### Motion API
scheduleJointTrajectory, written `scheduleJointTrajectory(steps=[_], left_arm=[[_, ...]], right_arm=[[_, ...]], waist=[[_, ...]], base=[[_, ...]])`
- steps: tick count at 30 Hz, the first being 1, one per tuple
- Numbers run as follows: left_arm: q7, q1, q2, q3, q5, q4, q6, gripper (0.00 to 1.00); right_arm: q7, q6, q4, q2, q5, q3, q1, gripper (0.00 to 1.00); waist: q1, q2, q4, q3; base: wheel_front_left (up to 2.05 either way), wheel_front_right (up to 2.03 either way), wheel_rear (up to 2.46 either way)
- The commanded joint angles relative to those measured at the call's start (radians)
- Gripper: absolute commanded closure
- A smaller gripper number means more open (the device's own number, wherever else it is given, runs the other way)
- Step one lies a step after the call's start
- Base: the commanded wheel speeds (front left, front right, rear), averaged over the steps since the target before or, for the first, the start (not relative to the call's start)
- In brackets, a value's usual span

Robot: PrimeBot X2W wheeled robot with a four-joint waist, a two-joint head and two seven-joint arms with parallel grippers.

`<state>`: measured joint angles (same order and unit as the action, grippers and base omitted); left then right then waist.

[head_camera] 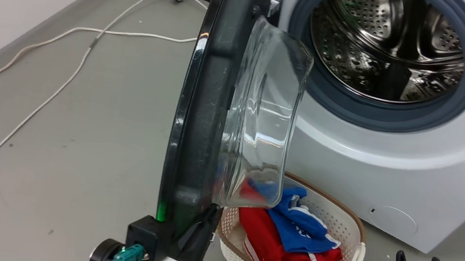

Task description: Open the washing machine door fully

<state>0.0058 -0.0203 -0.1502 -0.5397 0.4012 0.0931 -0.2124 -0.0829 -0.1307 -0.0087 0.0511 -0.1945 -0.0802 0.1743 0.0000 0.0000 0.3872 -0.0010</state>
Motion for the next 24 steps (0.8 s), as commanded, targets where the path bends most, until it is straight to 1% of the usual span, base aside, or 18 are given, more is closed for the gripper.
scheduleJointTrajectory(steps=[1, 7, 12, 24], left_arm=[[-0.003, 0.010, -0.013, 0.015, 0.004, 0.000, -0.009, 1.00], [-0.010, 0.006, -0.047, 0.067, 0.018, 0.002, -0.023, 1.00], [-0.012, -0.017, -0.088, 0.123, 0.043, -0.032, -0.016, 1.00], [-0.078, -0.070, -0.168, 0.306, 0.119, -0.146, -0.027, 1.00]], right_arm=[[-0.004, 0.000, 0.001, -0.001, -0.002, 0.001, -0.012, 0.00], [-0.012, 0.000, 0.011, -0.001, -0.007, 0.005, -0.019, 0.00], [-0.011, 0.000, 0.010, -0.001, -0.004, 0.010, -0.022, 0.00], [0.034, 0.000, -0.029, -0.001, 0.028, -0.005, -0.050, 0.00]], waist=[[0.0000, 0.0000, 0.020, 0.001], [0.0000, 0.0000, 0.057, 0.010], [0.0000, 0.0000, 0.062, 0.021], [0.0000, 0.0000, 0.016, 0.106]], base=[[0.00, 0.00, 0.00], [0.00, 0.00, 0.00], [0.00, 0.00, 0.00], [0.00, 0.00, 0.00]])
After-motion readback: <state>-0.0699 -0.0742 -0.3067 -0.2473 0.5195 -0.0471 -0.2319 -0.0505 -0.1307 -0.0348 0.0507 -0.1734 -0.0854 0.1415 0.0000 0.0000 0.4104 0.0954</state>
